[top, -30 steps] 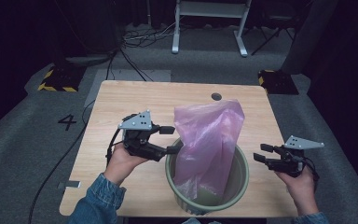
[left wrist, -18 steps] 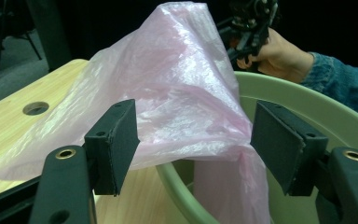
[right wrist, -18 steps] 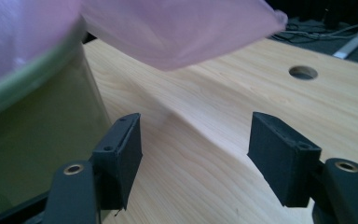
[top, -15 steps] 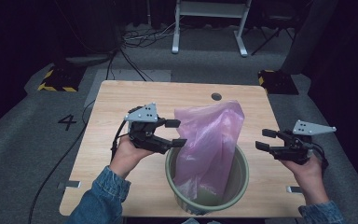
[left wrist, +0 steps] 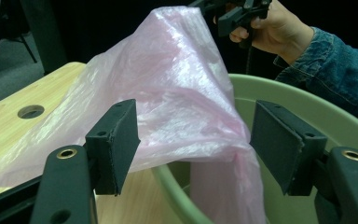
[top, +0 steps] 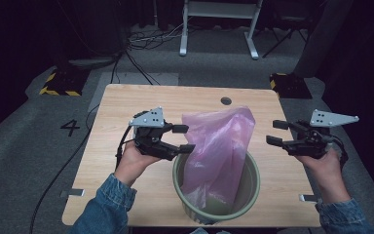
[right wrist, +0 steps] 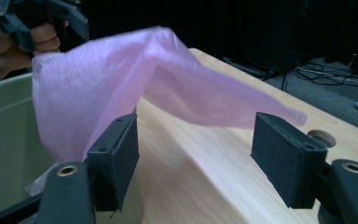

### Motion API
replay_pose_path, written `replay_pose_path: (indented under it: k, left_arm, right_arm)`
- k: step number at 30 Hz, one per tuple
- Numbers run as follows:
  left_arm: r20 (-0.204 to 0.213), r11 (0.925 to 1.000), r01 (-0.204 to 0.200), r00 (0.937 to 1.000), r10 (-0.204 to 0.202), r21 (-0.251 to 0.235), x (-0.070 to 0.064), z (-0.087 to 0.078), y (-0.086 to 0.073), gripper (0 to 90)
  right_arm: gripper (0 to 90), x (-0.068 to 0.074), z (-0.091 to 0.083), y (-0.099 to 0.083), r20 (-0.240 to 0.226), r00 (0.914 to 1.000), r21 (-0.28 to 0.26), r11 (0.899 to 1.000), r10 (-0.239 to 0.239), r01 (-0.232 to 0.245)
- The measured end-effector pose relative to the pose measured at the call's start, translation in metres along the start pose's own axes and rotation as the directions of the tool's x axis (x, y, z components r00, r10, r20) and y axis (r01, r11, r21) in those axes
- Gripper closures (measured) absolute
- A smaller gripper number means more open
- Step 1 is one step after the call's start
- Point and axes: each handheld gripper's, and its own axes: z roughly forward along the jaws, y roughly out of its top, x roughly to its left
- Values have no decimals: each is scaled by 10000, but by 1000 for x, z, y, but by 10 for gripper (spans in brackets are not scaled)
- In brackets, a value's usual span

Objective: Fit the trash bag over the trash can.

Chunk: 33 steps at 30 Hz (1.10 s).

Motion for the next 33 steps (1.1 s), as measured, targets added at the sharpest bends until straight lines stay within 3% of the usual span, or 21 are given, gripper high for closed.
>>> replay_pose_path:
  k: [5, 12, 18, 20, 22, 24, 27, 31, 33]
  left_arm:
    - [-214, 9996, -194, 9996, 198, 226, -4, 5, 5, 328]
    - [-191, 9993, -108, 9998, 115, 346, -1, 14, 9, 329]
    - [182, 9973, -191, 9997, 179, 707, -2, 21, 4, 453]
    - [412, 9965, -110, 9991, 76, 825, -1, 22, 2, 535]
    - [824, 9971, -232, 9964, 172, 723, -2, 22, 1, 652]
    - [1075, 9978, -471, 9933, 418, 470, -6, 19, 0, 739]
    - [1235, 9968, -711, 9901, 659, 376, -12, 17, -1, 809]
    - [1417, 9958, -862, 9866, 810, 315, -22, 14, -4, 825]
    - [1292, 9945, -1001, 9870, 952, 318, -27, 12, -4, 807]
  right_arm:
    - [307, 11, 6, 19, -27, 9985, -157, 9983, -553, 553]
    - [298, 10, 19, 39, -26, 9987, -185, 9985, -508, 508]
    - [307, 13, 40, 44, -396, 9979, 74, 9986, -514, 517]
    - [356, 15, 48, 43, -550, 9970, 236, 9982, -536, 550]
    - [466, 17, 55, 42, -743, 9961, 388, 9980, -466, 496]
    - [655, 20, 59, 41, -1014, 9942, 519, 9978, -346, 400]
    - [835, 31, 60, 41, -1415, 9882, 599, 9959, -594, 684]
    - [875, 46, 56, 39, -2139, 9735, 554, 9940, -804, 943]
    - [876, 55, 54, 36, -2527, 9635, 630, 9922, -888, 1080]
